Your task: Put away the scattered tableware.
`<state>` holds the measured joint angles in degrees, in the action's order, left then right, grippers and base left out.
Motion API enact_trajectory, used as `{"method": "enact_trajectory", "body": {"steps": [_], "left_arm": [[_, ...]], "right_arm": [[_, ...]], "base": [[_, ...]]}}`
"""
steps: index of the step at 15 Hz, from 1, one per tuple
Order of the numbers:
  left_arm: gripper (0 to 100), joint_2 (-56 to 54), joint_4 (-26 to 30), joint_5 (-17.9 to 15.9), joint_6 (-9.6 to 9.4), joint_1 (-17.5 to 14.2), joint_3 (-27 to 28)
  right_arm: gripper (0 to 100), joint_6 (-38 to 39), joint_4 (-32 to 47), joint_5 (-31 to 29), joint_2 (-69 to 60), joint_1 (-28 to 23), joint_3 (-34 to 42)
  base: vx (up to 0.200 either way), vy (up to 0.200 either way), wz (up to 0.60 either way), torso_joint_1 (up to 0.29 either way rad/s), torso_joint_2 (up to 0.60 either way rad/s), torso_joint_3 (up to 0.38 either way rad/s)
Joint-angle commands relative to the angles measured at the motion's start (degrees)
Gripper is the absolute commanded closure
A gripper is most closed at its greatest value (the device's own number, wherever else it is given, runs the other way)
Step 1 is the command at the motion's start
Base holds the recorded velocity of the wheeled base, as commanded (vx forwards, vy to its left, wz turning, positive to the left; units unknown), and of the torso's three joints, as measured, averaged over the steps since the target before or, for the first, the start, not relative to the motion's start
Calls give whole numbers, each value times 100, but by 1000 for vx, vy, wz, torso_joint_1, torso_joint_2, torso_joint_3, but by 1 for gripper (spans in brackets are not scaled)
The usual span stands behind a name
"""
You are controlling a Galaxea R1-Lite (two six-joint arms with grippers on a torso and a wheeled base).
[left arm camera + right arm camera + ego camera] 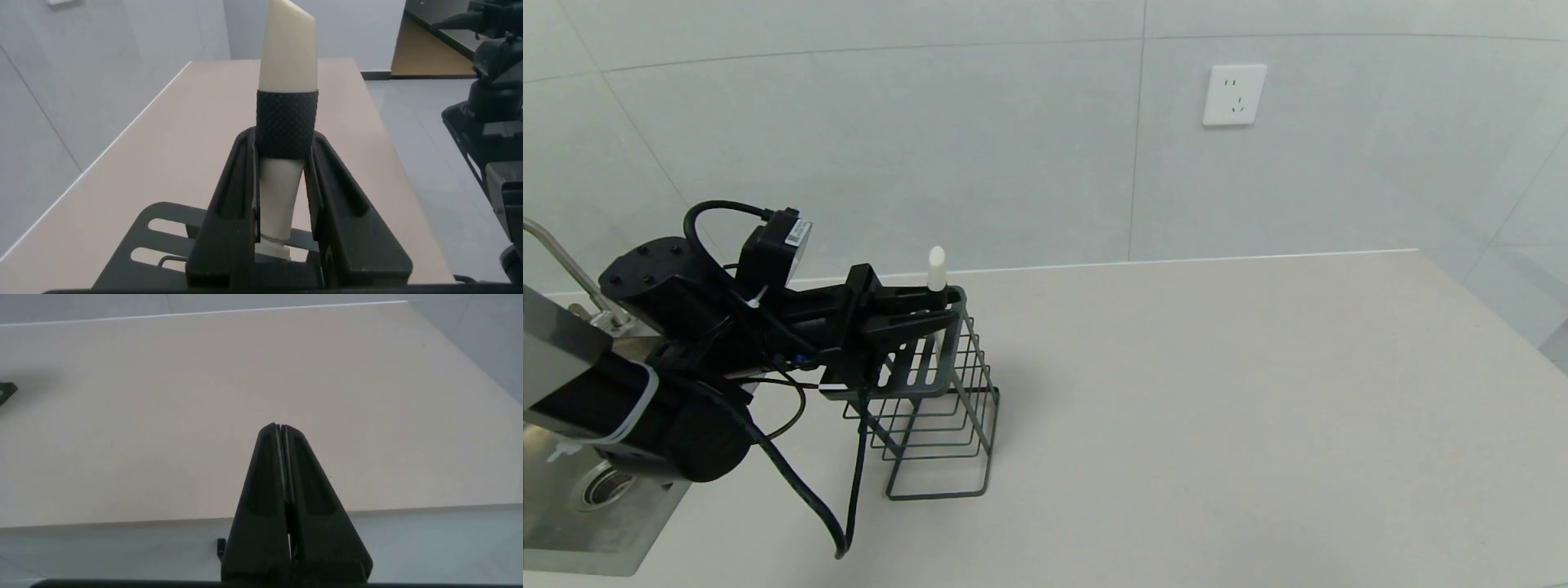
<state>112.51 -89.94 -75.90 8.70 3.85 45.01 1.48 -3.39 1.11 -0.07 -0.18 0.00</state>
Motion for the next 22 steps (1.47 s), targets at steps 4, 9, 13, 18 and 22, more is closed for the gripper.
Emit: {"method": "enact_trajectory", "body": {"steps": [4,9,13,18,22], "left_arm": [[100,8,-6,-4,0,-7,-18],[100,43,-6,-4,-35,-69,-80],[0,-1,-6,-4,-35,-86,-106],[0,-159,-6,-13,-27,-86,-97],[0,-317,-6,-4,0,-139,-106]], "right_arm": [[100,2,-4,3,7,1,0],[100,2,-4,3,7,1,0],[100,2,-4,3,7,9,0],[100,2,-4,3,7,1,0],[100,-7,-4,12,7,1,0]], "base": [[0,0,0,0,0,0],[0,0,0,0,0,0],[0,0,0,0,0,0],[0,0,0,0,0,0],[0,0,0,0,0,0]]}}
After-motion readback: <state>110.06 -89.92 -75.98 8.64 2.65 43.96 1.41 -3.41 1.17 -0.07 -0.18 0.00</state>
